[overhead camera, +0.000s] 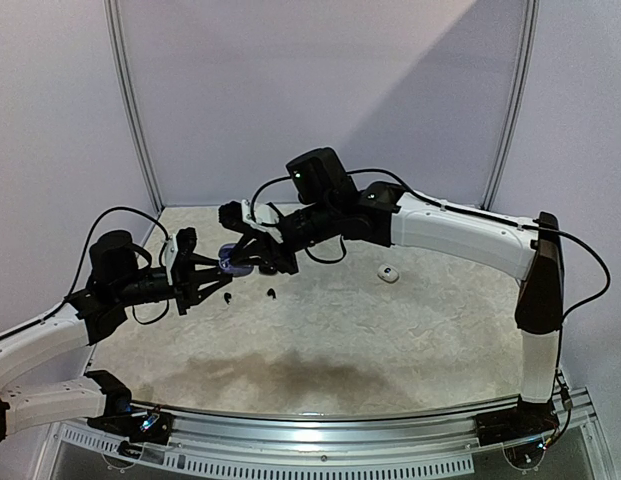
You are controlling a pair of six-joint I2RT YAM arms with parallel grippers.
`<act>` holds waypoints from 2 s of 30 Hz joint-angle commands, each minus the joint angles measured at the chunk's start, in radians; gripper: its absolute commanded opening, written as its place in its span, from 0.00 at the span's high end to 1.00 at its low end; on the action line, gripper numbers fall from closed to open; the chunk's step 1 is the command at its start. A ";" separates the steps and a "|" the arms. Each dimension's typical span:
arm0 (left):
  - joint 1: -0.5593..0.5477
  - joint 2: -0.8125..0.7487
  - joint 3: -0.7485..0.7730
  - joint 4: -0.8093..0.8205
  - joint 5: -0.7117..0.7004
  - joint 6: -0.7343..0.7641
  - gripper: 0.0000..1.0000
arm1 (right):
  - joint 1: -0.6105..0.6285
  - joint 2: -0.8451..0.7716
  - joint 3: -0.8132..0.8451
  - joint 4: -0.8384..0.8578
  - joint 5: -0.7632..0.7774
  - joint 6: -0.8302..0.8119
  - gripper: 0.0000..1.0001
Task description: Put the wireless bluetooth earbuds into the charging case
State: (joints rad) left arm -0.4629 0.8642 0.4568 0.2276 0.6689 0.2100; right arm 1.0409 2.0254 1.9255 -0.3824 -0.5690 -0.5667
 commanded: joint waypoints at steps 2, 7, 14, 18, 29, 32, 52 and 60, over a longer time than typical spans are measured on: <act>-0.016 0.004 -0.003 0.020 0.000 0.014 1.00 | 0.003 0.034 0.033 -0.018 0.016 -0.003 0.90; -0.016 0.006 -0.001 0.021 0.000 0.016 1.00 | 0.003 0.038 0.036 -0.025 0.016 -0.007 0.91; -0.016 0.008 -0.020 -0.028 -0.014 0.127 1.00 | 0.001 -0.022 0.039 -0.003 0.005 0.009 0.91; -0.017 0.000 -0.034 -0.081 -0.052 0.318 1.00 | -0.020 -0.065 0.002 0.121 -0.042 0.091 0.89; -0.045 -0.002 -0.058 0.014 -0.156 0.560 1.00 | -0.024 0.086 0.028 0.154 0.230 0.277 0.88; -0.045 0.005 -0.055 0.023 -0.185 0.518 1.00 | -0.016 0.074 -0.034 0.143 0.212 0.240 0.87; -0.045 -0.010 -0.045 -0.004 -0.029 0.154 1.00 | -0.080 -0.100 -0.190 0.046 -0.017 0.050 0.07; -0.045 0.007 -0.034 0.054 -0.035 0.055 1.00 | -0.060 -0.021 -0.129 0.018 -0.081 0.016 0.16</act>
State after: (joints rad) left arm -0.5026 0.8642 0.3981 0.2291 0.6178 0.3492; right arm 0.9691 1.9503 1.7565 -0.3172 -0.5770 -0.5255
